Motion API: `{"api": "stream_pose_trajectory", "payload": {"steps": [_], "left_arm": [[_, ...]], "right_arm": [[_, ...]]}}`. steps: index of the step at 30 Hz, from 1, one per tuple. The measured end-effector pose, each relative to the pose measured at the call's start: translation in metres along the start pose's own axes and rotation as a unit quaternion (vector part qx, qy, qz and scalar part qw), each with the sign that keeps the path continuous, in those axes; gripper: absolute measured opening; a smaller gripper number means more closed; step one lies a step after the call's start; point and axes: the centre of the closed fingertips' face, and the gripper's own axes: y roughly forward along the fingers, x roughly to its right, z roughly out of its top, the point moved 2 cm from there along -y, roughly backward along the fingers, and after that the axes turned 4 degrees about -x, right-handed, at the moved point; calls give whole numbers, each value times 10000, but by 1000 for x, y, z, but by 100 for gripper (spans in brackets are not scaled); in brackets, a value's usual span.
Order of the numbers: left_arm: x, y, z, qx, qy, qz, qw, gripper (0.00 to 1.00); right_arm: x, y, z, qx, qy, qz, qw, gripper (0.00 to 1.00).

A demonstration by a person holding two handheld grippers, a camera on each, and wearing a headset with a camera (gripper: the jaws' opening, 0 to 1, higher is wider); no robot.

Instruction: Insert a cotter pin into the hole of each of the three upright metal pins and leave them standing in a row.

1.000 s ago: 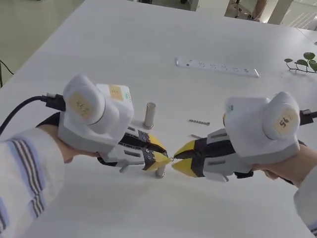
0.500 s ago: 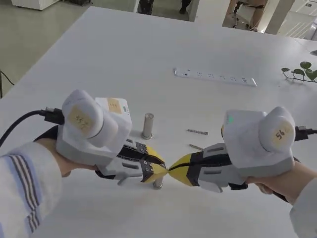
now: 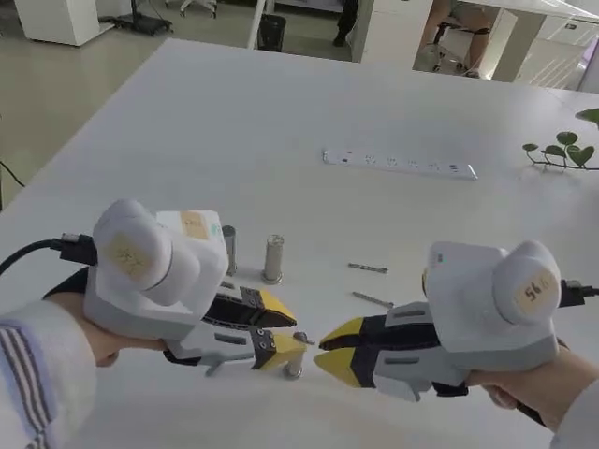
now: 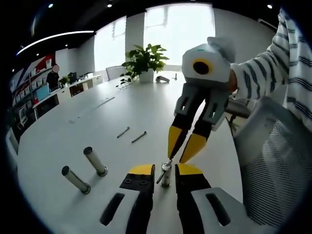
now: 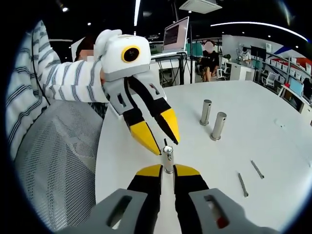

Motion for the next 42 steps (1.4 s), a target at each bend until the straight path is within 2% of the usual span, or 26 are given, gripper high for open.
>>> {"api": "stream_pose_trajectory", "payload": {"steps": [2, 4, 7, 10, 12, 16, 17, 20, 21, 30, 36, 39, 42], "left_arm": [[2, -4, 0, 105, -22, -1, 9999, 23], [4, -8, 1, 234, -165, -14, 9996, 32], [8, -14, -1, 331, -266, -45, 9991, 44], [9, -20, -4, 381, -274, 104, 9988, 61], [10, -24, -8, 439, -315, 177, 9984, 68], [10, -32, -17, 587, -644, 268, 9958, 74], [10, -35, -21, 584, -670, 370, 9954, 76], [18, -43, -27, 528, -635, 363, 9959, 81], [19, -45, -29, 508, -718, 365, 9955, 82], [24, -58, -35, 417, -957, 511, 9932, 97], [31, -63, -36, 353, -1070, 531, 9922, 99], [33, -66, -34, 482, -1314, 548, 9886, 99], [32, -68, -38, 399, -1297, 636, 9887, 99]], "right_arm": [[-2, 1, -1, -8, 21, 23, 10000, 7], [-3, 3, -2, -16, 28, -7, 10000, 10], [-4, 5, -2, 9, 80, -16, 10000, 15], [-4, 10, -6, 0, 129, -11, 9999, 16], [-5, 12, -9, -18, 158, -7, 9999, 17], [-8, 16, -12, 66, 275, 4, 9996, 20], [-7, 16, -13, 102, 317, -16, 9994, 21], [-8, 18, -15, 137, 378, -31, 9992, 21], [-8, 18, -16, 150, 389, -48, 9991, 21], [-7, 20, -17, 238, 441, -95, 9987, 27], [-3, 24, -14, 320, 426, -114, 9985, 29], [-1, 26, -9, 366, 370, -115, 9986, 31], [0, 28, -7, 341, 287, -138, 9989, 30]]}}
